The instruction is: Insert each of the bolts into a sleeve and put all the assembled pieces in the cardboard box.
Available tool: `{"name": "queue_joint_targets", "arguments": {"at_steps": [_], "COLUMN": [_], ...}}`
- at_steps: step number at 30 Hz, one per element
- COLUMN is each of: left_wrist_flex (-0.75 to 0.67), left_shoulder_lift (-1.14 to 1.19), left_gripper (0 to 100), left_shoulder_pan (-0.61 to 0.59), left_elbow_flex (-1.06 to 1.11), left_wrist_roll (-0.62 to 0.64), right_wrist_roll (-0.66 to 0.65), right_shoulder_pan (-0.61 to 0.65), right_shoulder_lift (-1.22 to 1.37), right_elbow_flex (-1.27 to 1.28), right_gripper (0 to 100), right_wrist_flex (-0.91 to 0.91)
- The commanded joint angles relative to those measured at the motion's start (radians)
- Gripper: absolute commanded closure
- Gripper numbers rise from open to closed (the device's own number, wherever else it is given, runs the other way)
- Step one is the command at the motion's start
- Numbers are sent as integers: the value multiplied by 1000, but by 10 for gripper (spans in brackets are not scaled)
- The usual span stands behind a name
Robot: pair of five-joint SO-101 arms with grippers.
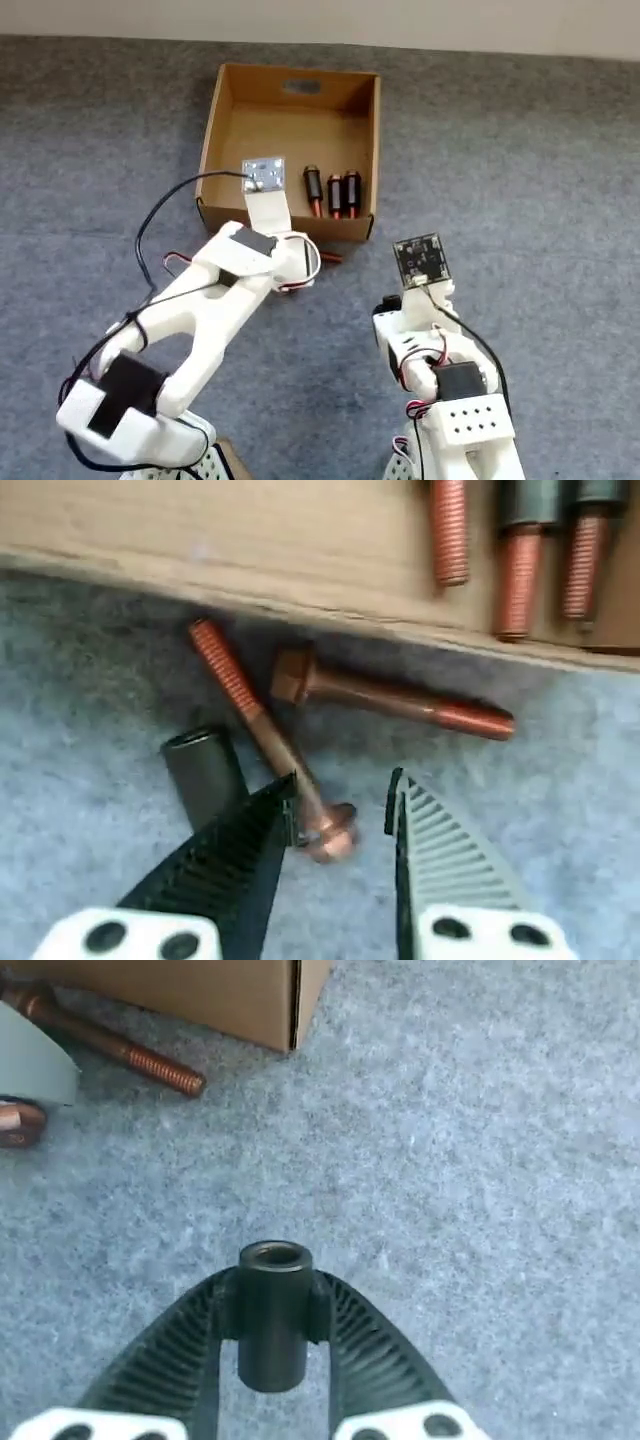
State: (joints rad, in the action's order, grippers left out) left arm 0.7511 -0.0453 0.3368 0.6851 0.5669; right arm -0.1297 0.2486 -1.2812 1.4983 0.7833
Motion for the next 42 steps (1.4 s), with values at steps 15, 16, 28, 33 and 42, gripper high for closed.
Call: {"name": "queue_joint_targets", "arguments": {"at_steps": [15, 16, 28, 33, 42], "left_wrist_flex": [103, 112, 60, -11, -15], "left_shoulder_lift": [47, 44, 48, 47, 48], "left_gripper": [826, 826, 826, 826, 826], "left_shoulder_pan": [-2, -2, -5, -1, -35], "left_elbow_flex": [-39, -39, -41, -38, -35], "left_wrist_roll": [6, 6, 8, 9, 95], "right_wrist_roll": [6, 6, 8, 8, 8], "right_shoulder_pan": [10, 10, 10, 10, 10], "right_shoulder_lift": [-16, -16, -16, -16, -16], "right_elbow_flex": [-10, -12, -8, -7, -7], "right_gripper": [992, 992, 992, 992, 992], "right_wrist_flex": [-22, -22, -22, -22, -22]}}
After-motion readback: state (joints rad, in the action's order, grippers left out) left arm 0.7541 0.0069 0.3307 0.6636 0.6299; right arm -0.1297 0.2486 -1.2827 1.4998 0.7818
